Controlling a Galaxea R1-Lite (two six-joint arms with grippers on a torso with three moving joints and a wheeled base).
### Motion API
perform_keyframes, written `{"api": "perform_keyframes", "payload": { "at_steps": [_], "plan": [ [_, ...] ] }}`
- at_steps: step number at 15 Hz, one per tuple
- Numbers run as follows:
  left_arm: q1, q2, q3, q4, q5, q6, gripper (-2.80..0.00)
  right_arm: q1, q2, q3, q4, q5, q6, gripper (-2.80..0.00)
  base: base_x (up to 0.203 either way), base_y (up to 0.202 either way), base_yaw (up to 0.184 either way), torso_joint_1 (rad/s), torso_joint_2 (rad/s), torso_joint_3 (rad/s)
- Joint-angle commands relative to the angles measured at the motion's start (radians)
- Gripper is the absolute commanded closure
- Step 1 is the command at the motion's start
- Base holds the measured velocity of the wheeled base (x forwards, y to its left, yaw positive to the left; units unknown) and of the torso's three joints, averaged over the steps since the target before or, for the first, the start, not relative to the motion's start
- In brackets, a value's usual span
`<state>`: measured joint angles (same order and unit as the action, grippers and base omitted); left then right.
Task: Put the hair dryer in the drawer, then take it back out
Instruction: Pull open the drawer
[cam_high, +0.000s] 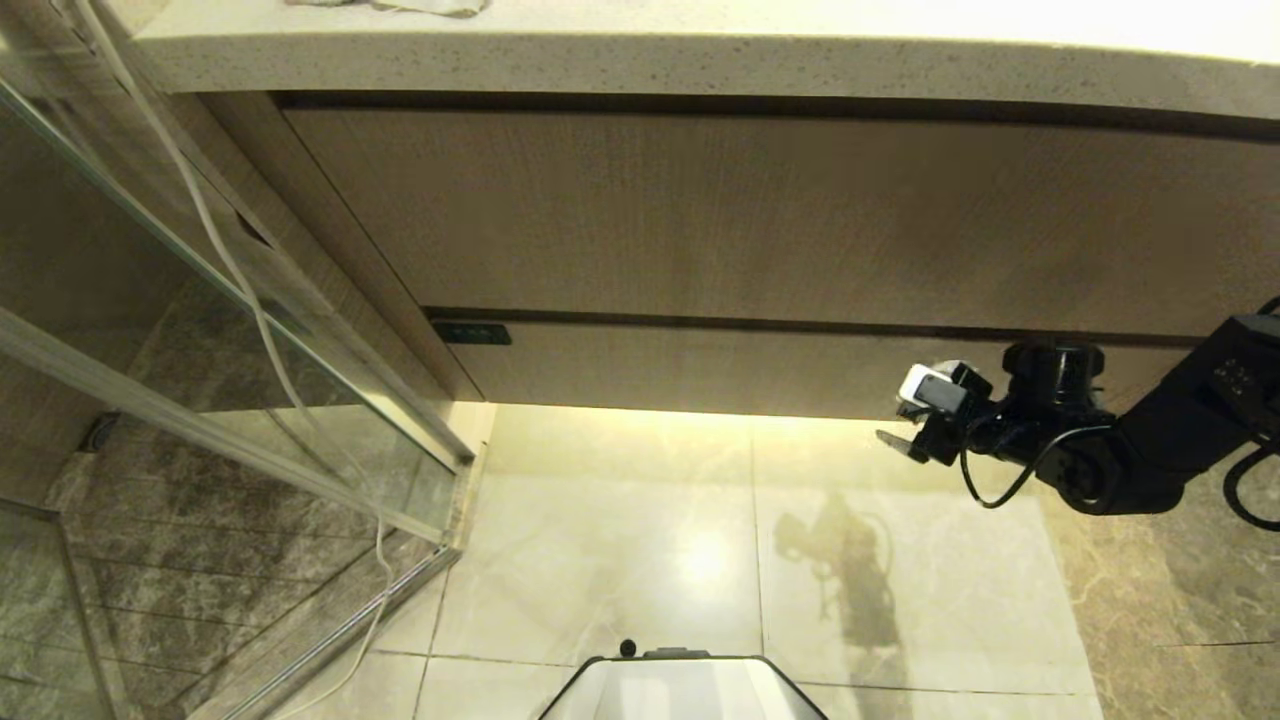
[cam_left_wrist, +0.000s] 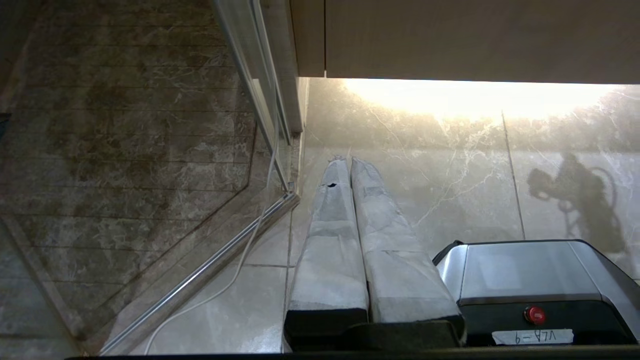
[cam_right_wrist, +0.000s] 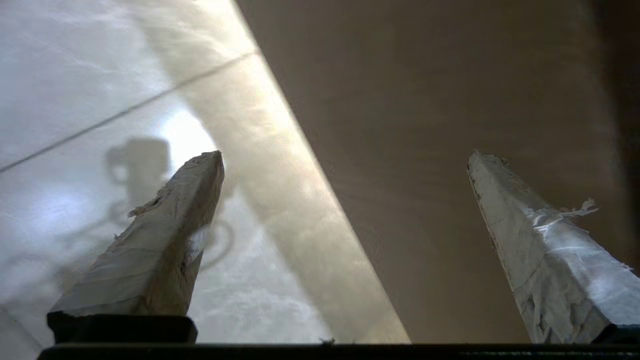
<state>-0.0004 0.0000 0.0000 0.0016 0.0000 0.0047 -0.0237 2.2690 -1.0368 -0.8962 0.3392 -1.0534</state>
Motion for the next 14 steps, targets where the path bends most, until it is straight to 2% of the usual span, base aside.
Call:
{"api": "perform_keyframes", "payload": {
  "at_steps": [1,3,4,11,14],
  "plan": [
    [0.0,0.0,0.002,0.0,0.0,0.0,0.0,-0.003,-0.06,0.081,-0.026,0.036,-0.011,-2.8,0.0,0.0,0.0,0.0,0.0,0.0],
    [0.0,0.0,0.002,0.0,0.0,0.0,0.0,-0.006,-0.111,0.184,-0.11,0.097,-0.02,-2.8,0.0,0.0,0.0,0.0,0.0,0.0],
    [0.0,0.0,0.002,0.0,0.0,0.0,0.0,-0.007,-0.115,0.192,-0.124,0.11,-0.022,-2.8,0.0,0.0,0.0,0.0,0.0,0.0],
    [0.0,0.0,0.001,0.0,0.0,0.0,0.0,0.001,-0.123,0.17,-0.152,0.122,-0.022,-2.8,0.0,0.0,0.0,0.0,0.0,0.0],
    [0.0,0.0,0.002,0.0,0.0,0.0,0.0,0.015,-0.065,0.096,-0.212,0.116,-0.012,-2.8,0.0,0.0,0.0,0.0,0.0,0.0]
  ]
}}
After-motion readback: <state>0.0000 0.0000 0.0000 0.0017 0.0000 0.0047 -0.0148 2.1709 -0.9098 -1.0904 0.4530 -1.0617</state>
